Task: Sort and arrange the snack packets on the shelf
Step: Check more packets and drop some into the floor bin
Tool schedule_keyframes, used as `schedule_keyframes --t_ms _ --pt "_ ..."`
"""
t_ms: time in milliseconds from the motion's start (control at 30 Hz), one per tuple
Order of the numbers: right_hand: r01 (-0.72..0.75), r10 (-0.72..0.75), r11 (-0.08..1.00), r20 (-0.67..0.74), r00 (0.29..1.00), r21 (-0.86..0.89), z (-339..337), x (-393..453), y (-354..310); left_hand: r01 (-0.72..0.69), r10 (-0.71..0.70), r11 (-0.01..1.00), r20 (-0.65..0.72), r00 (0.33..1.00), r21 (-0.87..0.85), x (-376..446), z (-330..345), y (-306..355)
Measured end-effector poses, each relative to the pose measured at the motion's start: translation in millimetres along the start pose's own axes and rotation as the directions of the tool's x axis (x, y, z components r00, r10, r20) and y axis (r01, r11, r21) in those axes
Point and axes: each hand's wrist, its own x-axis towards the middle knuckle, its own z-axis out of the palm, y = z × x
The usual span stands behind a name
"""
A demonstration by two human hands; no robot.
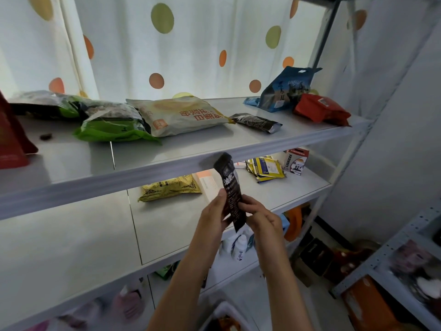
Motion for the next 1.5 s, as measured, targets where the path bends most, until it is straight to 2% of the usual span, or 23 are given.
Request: schedule_keyframes --t_ms 133,200,333,400,467,567,833,1033,1400,1500 --pt "0.071 -0.074 0.996 -0.046 0.996 -0.061 -4.3 3.9 -1.6 -0.035 0.022 0.996 0.149 0.989 0.086 -3.8 -5.9 2.4" --pt "0.059 -0.068 0.991 -0.070 0.995 -0.119 -8.3 6.7 0.4 -0.063 0.040 0.982 0.131 0.991 0.179 -6.2 -7.6 3.7" --pt "-0.081 0.053 0.980 -0.154 0.987 -0.184 -19.3 13.7 4.8 -0.110 0.094 0.952 0.068 0.993 0.287 -8.4 -13.9 2.0" --pt "-0.149 0.119 0.961 -0.136 0.984 -0.234 -24.6 14.9 2.7 -0.129 0.123 0.946 0.040 0.992 0.298 -9.6 -15.3 1.8" --pt "-0.196 0.191 0.962 -0.046 0.980 -0.188 -28.0 13.0 0.4 -0.146 0.143 0.936 0.033 0.989 0.320 -9.9 -16.8 1.6" --pt "-0.156 0.160 0.983 0.036 0.986 -0.097 -29.7 10.3 0.1 -0.149 0.138 0.934 0.058 0.989 0.323 -10.0 -17.5 2.0" --pt "-0.099 0.099 0.995 -0.033 0.995 -0.016 -23.7 11.0 -0.5 -0.129 0.115 0.931 0.059 0.992 0.342 -9.7 -19.0 1.7" --pt "-0.068 0.064 0.996 -0.075 0.995 -0.061 -25.3 9.3 8.4 -0.069 0.067 0.945 0.018 0.998 0.320 -3.1 -24.8 -7.1" --pt "-0.158 0.140 0.978 -0.131 0.981 -0.135 -36.9 0.6 26.1 -0.029 0.036 0.937 -0.014 0.999 0.349 0.5 -31.0 -32.2" --pt "-0.155 0.133 0.975 -0.140 0.981 -0.162 -39.8 -4.0 31.6 -0.055 0.073 0.921 -0.030 0.997 0.387 1.3 -30.5 -41.7"
